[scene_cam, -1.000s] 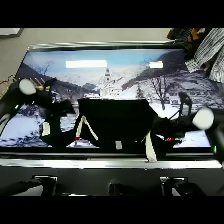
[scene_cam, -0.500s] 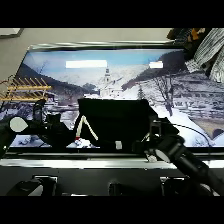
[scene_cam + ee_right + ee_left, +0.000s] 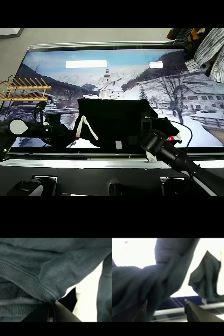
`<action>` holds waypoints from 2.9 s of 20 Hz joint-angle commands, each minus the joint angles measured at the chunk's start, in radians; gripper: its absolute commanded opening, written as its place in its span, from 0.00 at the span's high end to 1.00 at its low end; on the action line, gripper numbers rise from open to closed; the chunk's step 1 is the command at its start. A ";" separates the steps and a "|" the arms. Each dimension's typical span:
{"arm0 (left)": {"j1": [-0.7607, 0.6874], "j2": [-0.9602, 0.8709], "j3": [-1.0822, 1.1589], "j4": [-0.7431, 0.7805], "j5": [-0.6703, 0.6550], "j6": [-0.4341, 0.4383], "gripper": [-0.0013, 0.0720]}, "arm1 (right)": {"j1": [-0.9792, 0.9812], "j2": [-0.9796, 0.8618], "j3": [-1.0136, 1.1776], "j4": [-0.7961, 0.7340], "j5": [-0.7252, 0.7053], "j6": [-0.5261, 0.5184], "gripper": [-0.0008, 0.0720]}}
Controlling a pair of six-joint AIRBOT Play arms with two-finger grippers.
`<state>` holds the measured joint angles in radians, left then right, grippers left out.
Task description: Fold the clothes and pants, and hang the long-sleeved shirts on hangers.
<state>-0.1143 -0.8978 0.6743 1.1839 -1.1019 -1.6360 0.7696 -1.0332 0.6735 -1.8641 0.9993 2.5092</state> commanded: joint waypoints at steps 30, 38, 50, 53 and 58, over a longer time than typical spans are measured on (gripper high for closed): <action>-0.514 -0.339 0.403 0.301 0.093 -0.255 0.95 | 0.000 0.015 0.380 0.103 0.516 0.018 0.93; -0.404 -0.328 0.864 0.196 -0.321 -0.185 0.95 | -0.001 0.005 0.700 0.029 0.584 -0.037 0.93; -0.405 -0.330 1.213 0.080 -0.514 -0.269 0.95 | -0.313 -0.043 1.181 0.309 0.674 -0.177 0.93; -0.405 -0.334 1.138 0.083 -0.499 -0.276 0.95 | -0.310 -0.053 1.116 0.261 0.802 -0.270 0.93; -0.405 -0.334 0.802 0.079 -0.281 -0.276 0.95 | -0.192 -0.004 0.689 0.203 0.576 -0.157 0.93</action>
<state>-0.5198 -1.2312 1.6367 1.2671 -1.5154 -1.9083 0.5152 -1.0542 1.5623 -1.6390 1.6836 2.2848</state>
